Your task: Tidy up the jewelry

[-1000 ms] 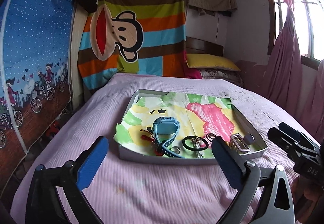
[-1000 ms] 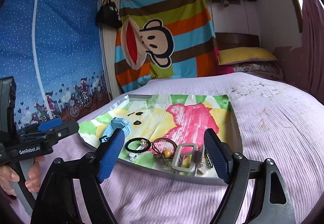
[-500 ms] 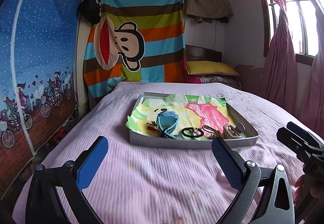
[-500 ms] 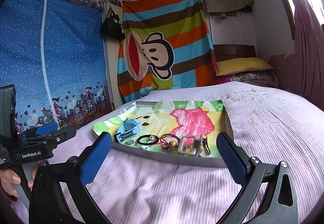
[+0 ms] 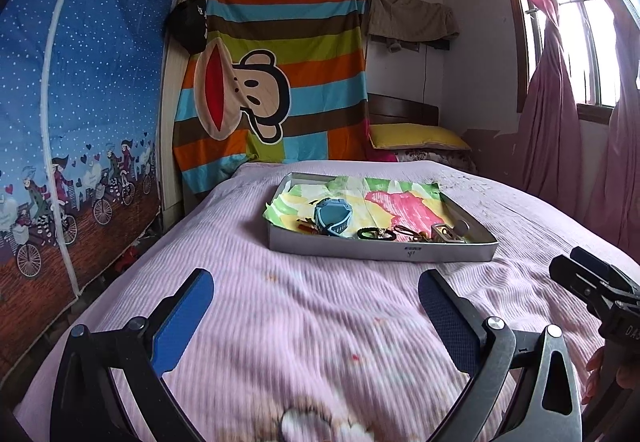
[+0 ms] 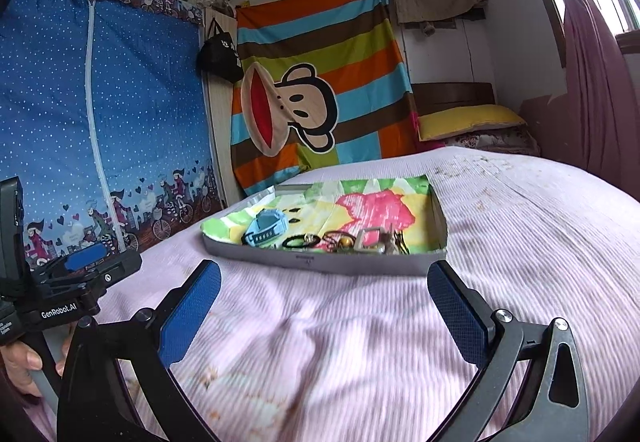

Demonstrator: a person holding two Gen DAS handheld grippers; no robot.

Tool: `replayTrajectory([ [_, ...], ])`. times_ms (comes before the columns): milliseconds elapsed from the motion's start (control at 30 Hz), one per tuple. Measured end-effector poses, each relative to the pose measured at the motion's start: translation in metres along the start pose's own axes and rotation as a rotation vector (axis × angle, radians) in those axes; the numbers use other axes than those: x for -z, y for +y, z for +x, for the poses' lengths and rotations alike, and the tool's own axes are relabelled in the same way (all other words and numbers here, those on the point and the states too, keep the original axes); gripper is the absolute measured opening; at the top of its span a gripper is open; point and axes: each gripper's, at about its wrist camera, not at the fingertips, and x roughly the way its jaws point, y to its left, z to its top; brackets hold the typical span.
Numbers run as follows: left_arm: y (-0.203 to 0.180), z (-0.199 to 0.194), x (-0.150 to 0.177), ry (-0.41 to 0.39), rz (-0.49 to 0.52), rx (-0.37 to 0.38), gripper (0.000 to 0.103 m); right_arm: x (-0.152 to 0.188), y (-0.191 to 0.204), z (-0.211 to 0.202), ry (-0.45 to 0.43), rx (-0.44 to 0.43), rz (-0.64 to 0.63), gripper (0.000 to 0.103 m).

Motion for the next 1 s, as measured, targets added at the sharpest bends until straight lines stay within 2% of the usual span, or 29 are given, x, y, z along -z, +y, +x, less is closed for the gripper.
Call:
replayTrajectory([
  [467,0.005,-0.011,0.03,0.008,0.003,-0.016,0.103,0.024,0.013,-0.026,-0.032,0.035,-0.029,0.102],
  [1000,-0.002,-0.016,0.038,0.0,0.036,-0.014,0.103,0.032,0.013,-0.02,-0.011,0.039,-0.031,0.102],
])
